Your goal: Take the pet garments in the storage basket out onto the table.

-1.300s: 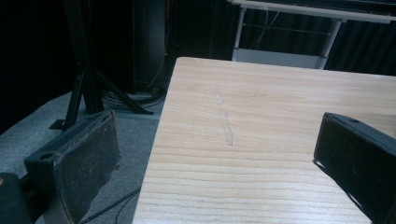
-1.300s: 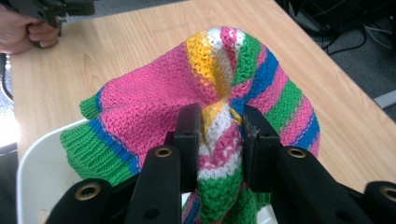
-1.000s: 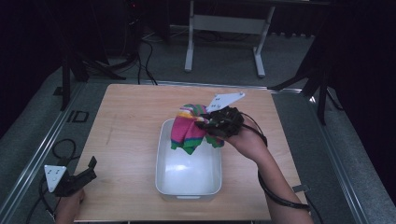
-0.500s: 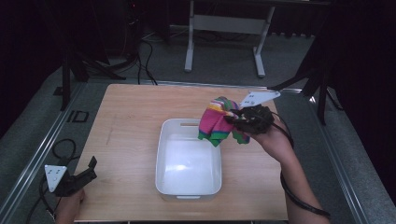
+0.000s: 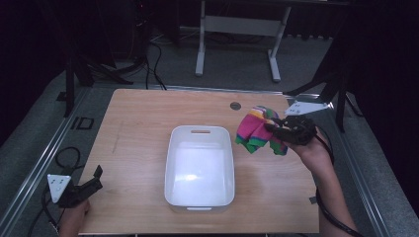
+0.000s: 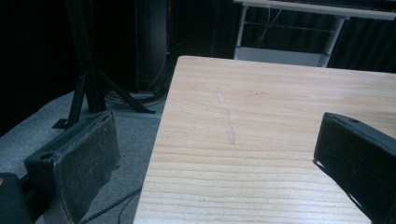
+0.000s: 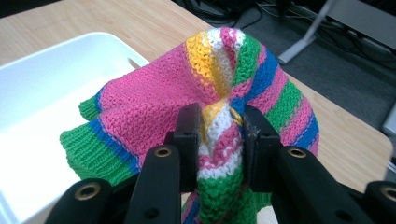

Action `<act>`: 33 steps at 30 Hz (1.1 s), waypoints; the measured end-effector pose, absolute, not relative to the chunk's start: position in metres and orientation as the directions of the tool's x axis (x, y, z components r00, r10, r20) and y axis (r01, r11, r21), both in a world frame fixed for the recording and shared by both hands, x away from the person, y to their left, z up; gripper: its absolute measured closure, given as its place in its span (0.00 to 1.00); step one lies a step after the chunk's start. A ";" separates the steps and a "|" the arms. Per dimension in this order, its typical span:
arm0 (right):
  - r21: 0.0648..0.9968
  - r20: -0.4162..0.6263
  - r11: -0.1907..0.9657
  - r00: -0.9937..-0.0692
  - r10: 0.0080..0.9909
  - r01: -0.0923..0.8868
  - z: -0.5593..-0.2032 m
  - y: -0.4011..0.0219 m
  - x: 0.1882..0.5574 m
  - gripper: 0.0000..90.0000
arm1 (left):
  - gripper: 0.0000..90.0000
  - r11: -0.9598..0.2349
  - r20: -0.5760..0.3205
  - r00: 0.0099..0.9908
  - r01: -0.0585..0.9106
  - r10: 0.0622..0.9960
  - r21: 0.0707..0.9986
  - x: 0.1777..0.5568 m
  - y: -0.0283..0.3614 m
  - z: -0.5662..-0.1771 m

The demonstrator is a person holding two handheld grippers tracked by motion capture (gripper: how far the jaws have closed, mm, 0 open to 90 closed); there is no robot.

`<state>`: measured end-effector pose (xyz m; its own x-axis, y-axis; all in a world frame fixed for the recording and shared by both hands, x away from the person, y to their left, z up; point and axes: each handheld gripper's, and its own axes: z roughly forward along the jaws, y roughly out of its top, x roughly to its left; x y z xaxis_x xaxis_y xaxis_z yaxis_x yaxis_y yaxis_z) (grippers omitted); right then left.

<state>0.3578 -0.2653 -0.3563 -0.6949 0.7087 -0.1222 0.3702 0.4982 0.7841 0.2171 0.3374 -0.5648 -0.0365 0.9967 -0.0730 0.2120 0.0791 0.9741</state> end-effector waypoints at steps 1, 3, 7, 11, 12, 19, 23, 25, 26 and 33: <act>0.781 -0.127 0.496 -0.683 0.720 0.378 -0.361 -0.271 0.358 0.78 | 0.01 0.078 -0.072 -0.036 0.212 0.997 0.974 0.217 0.337 -0.565; 0.783 -0.126 0.491 -0.675 0.727 0.382 -0.364 -0.273 0.359 0.78 | 0.01 0.078 -0.072 -0.036 0.212 0.997 0.974 0.217 0.337 -0.565; 0.769 -0.112 0.477 -0.646 0.755 0.425 -0.383 -0.282 0.366 0.78 | 0.01 0.077 -0.071 -0.035 0.211 0.997 0.974 0.217 0.337 -0.565; 0.757 -0.107 0.477 -0.634 0.766 0.448 -0.401 -0.286 0.371 0.78 | 0.01 0.076 -0.071 -0.033 0.211 0.997 0.974 0.217 0.337 -0.565; 0.757 -0.102 0.470 -0.628 0.772 0.454 -0.406 -0.287 0.372 0.78 | 0.01 0.075 -0.070 -0.032 0.211 0.997 0.974 0.217 0.337 -0.565; 0.741 -0.089 0.470 -0.624 0.776 0.480 -0.440 -0.284 0.383 0.78 | 0.01 0.074 -0.068 -0.034 0.214 0.997 0.974 0.217 0.337 -0.565; 0.737 -0.080 0.462 -0.615 0.784 0.493 -0.457 -0.280 0.390 0.78 | 0.01 0.075 -0.069 -0.034 0.213 0.997 0.974 0.217 0.337 -0.565; 0.733 -0.071 0.459 -0.614 0.786 0.503 -0.466 -0.279 0.393 0.78 | 0.01 0.074 -0.068 -0.033 0.213 0.997 0.974 0.217 0.337 -0.565; 0.731 -0.062 0.455 -0.615 0.786 0.508 -0.470 -0.278 0.395 0.78 | 0.01 0.073 -0.068 -0.033 0.213 0.997 0.974 0.217 0.337 -0.565; 0.709 -0.036 0.452 -0.613 0.789 0.541 -0.498 -0.271 0.404 0.78 | 0.01 0.071 -0.065 -0.033 0.212 0.997 0.975 0.217 0.337 -0.565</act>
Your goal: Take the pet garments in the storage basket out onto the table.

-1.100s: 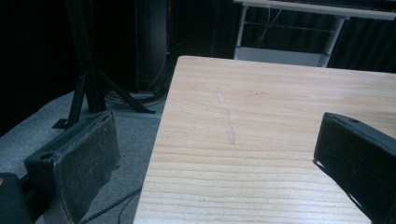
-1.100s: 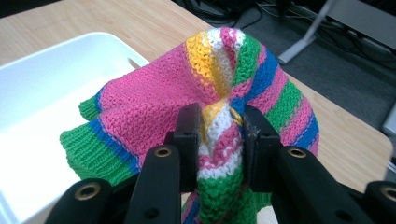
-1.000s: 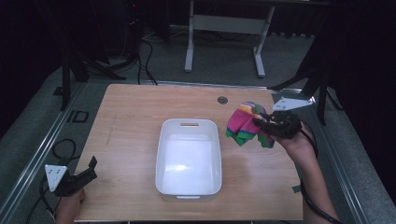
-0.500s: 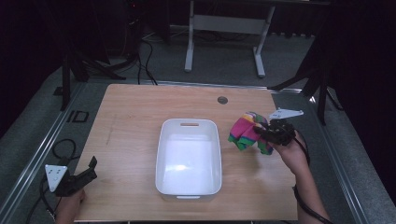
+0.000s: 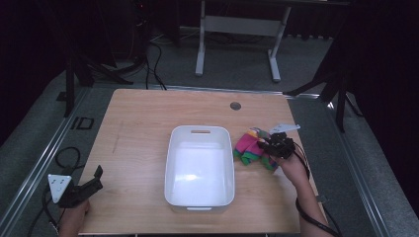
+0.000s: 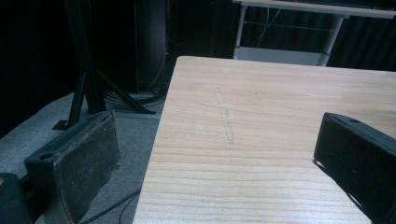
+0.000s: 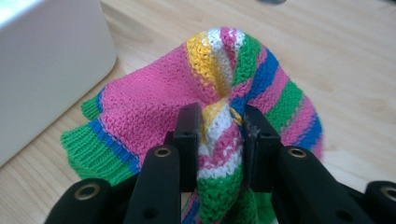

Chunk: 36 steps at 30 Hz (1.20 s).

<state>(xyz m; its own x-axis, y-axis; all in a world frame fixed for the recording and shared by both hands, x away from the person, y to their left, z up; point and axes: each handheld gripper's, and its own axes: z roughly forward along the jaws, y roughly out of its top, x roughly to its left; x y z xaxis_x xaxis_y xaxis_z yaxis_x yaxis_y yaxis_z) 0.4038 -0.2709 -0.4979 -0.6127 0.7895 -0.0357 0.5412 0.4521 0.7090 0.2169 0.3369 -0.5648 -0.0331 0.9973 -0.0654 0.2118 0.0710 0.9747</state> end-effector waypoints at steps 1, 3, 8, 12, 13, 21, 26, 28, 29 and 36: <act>0.706 -0.037 0.456 -0.614 0.788 0.542 -0.502 -0.270 0.405 0.78 | 0.01 0.071 -0.065 -0.033 0.212 0.997 0.975 0.217 0.337 -0.565; 0.698 -0.026 0.453 -0.613 0.790 0.554 -0.510 -0.267 0.407 0.78 | 0.01 0.071 -0.066 -0.032 0.212 0.997 0.975 0.217 0.337 -0.565; 0.666 -0.020 0.469 -0.614 0.789 0.581 -0.532 -0.260 0.411 0.78 | 0.01 0.073 -0.067 -0.032 0.211 0.997 0.975 0.217 0.336 -0.565; 0.675 -0.002 0.449 -0.607 0.794 0.585 -0.535 -0.259 0.410 0.77 | 0.01 0.074 -0.068 -0.033 0.211 0.997 0.975 0.217 0.336 -0.565; 0.673 0.003 0.451 -0.611 0.791 0.587 -0.534 -0.258 0.410 0.75 | 0.01 0.074 -0.068 -0.033 0.211 0.997 0.975 0.217 0.336 -0.565; 0.705 -0.016 0.443 -0.612 0.791 0.554 -0.509 -0.269 0.401 0.37 | 0.01 0.072 -0.067 -0.034 0.211 0.997 0.975 0.217 0.336 -0.565; 0.732 -0.008 0.407 -0.591 0.807 0.546 -0.493 -0.286 0.392 0.26 | 0.01 0.072 -0.066 -0.036 0.211 0.997 0.975 0.216 0.336 -0.565; 0.745 0.007 0.382 -0.579 0.815 0.547 -0.488 -0.296 0.389 0.21 | 0.01 0.072 -0.066 -0.036 0.211 0.997 0.975 0.216 0.336 -0.565; 0.748 0.010 0.380 -0.582 0.813 0.544 -0.487 -0.299 0.387 0.16 | 0.01 0.073 -0.067 -0.037 0.211 0.997 0.975 0.216 0.336 -0.565; 0.794 0.026 0.305 -0.531 0.847 0.526 -0.485 -0.331 0.370 0.14 | 0.01 0.073 -0.067 -0.036 0.213 0.997 0.974 0.217 0.337 -0.565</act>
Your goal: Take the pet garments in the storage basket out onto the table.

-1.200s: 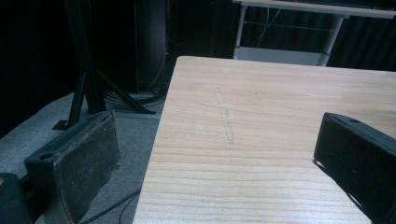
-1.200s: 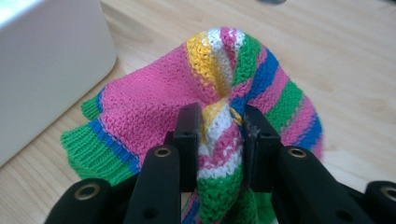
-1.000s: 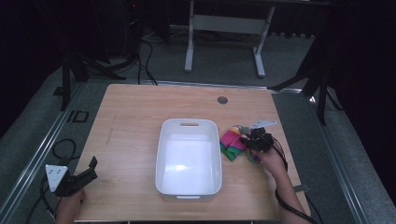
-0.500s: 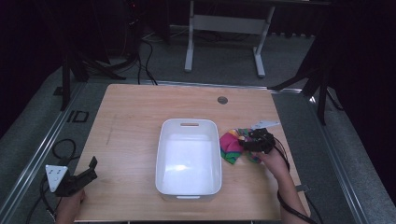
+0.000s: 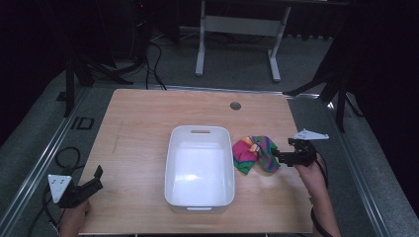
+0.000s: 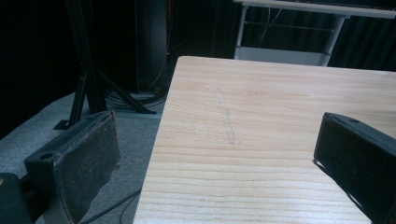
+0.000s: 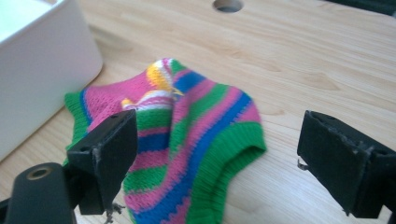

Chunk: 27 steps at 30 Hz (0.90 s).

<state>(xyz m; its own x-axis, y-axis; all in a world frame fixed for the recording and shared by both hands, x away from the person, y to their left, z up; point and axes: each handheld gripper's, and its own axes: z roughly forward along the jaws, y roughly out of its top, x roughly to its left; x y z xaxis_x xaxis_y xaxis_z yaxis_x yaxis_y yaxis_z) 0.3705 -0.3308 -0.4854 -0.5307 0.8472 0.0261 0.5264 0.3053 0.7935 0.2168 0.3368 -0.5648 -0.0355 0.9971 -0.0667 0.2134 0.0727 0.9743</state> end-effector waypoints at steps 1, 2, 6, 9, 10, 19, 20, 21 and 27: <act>0.798 0.036 0.288 -0.519 0.854 0.529 -0.487 -0.336 0.368 0.14 | 0.01 0.074 -0.068 -0.036 0.213 0.997 0.974 0.217 0.337 -0.565; 0.804 0.035 0.273 -0.501 0.865 0.528 -0.489 -0.340 0.366 0.14 | 0.01 0.073 -0.067 -0.036 0.214 0.997 0.974 0.217 0.337 -0.565; 0.823 0.037 0.233 -0.459 0.888 0.518 -0.499 -0.357 0.355 0.14 | 0.01 0.075 -0.068 -0.037 0.214 0.997 0.974 0.217 0.337 -0.565; 0.834 0.028 0.236 -0.465 0.885 0.499 -0.512 -0.366 0.344 0.14 | 0.01 0.073 -0.067 -0.035 0.216 0.997 0.974 0.217 0.337 -0.565; 0.837 0.028 0.231 -0.460 0.887 0.496 -0.515 -0.369 0.341 0.15 | 0.01 0.071 -0.065 -0.035 0.216 0.997 0.974 0.217 0.337 -0.565; 0.854 0.026 0.186 -0.397 0.918 0.486 -0.542 -0.384 0.315 0.15 | 0.01 0.071 -0.065 -0.035 0.217 0.997 0.974 0.217 0.336 -0.565; 0.855 0.023 0.185 -0.391 0.920 0.484 -0.544 -0.384 0.313 0.15 | 0.01 0.070 -0.064 -0.035 0.214 0.997 0.974 0.217 0.336 -0.565; 0.854 0.022 0.181 -0.381 0.924 0.488 -0.545 -0.386 0.311 0.15 | 0.01 0.070 -0.063 -0.035 0.215 0.997 0.974 0.217 0.336 -0.565; 0.881 0.001 0.131 -0.279 0.960 0.454 -0.548 -0.394 0.296 0.15 | 0.01 0.072 -0.065 -0.037 0.214 0.997 0.974 0.217 0.336 -0.565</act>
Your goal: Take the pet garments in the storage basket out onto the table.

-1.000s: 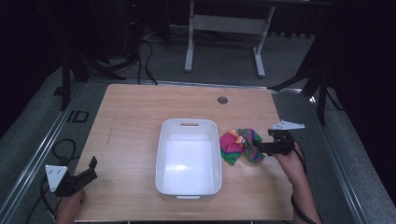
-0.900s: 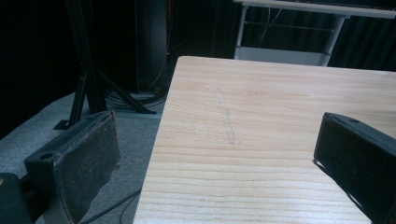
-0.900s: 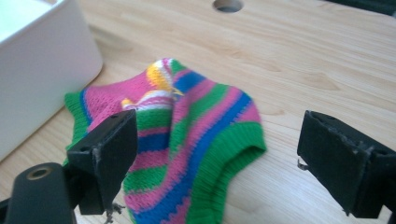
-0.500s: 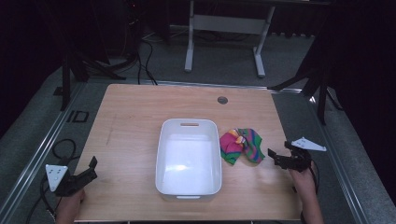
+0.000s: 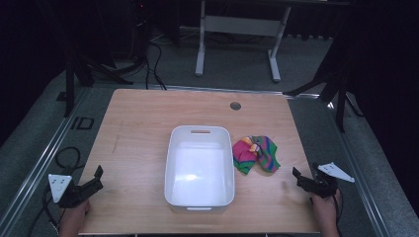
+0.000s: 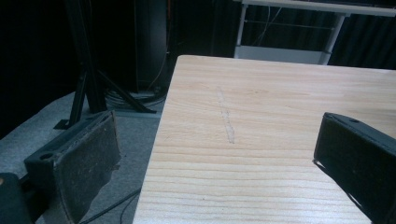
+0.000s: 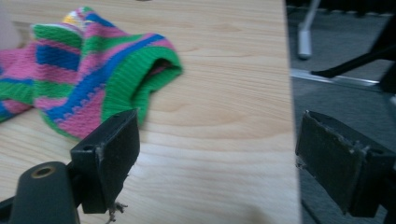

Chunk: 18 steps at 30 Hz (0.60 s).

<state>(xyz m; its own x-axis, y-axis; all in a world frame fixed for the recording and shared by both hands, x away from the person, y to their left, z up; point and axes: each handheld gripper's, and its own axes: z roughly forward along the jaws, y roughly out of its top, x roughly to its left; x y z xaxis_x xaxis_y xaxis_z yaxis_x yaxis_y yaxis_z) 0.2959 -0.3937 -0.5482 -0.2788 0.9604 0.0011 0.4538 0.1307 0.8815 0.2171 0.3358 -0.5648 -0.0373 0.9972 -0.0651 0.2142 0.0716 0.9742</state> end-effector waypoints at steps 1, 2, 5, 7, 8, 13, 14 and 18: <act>0.884 -0.008 0.131 -0.265 0.964 0.449 -0.549 -0.395 0.294 0.15 | 0.01 0.071 -0.064 -0.036 0.215 0.997 0.974 0.217 0.336 -0.565; 0.884 -0.018 0.135 -0.256 0.966 0.448 -0.550 -0.395 0.292 0.15 | 0.01 0.069 -0.063 -0.036 0.215 0.997 0.974 0.217 0.336 -0.565; 0.884 -0.013 0.125 -0.244 0.970 0.450 -0.551 -0.397 0.289 0.15 | 0.01 0.070 -0.063 -0.038 0.215 0.997 0.974 0.217 0.336 -0.565; 0.893 -0.009 0.111 -0.228 0.974 0.437 -0.554 -0.399 0.281 0.15 | 0.01 0.069 -0.062 -0.038 0.214 0.997 0.974 0.217 0.336 -0.565; 0.892 -0.002 0.105 -0.229 0.973 0.440 -0.555 -0.400 0.280 0.15 | 0.01 0.071 -0.064 -0.037 0.214 0.997 0.974 0.217 0.336 -0.565; 0.916 -0.003 0.088 -0.214 0.977 0.392 -0.555 -0.403 0.272 0.15 | 0.01 0.072 -0.065 -0.038 0.212 0.997 0.975 0.217 0.336 -0.565; 0.918 -0.009 0.090 -0.207 0.978 0.385 -0.556 -0.403 0.271 0.15 | 0.01 0.072 -0.066 -0.039 0.212 0.997 0.975 0.217 0.336 -0.565; 0.922 -0.016 0.090 -0.195 0.981 0.378 -0.556 -0.403 0.271 0.15 | 0.01 0.073 -0.067 -0.038 0.213 0.997 0.974 0.217 0.336 -0.565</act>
<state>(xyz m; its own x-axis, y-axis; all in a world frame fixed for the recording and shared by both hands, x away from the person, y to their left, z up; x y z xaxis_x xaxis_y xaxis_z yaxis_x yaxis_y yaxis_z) 0.2707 -0.4028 -0.5555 -0.1947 0.9807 -0.0158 0.3776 0.0898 0.9216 0.2168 0.3360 -0.5648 -0.0375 0.9971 -0.0666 0.2125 0.0731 0.9744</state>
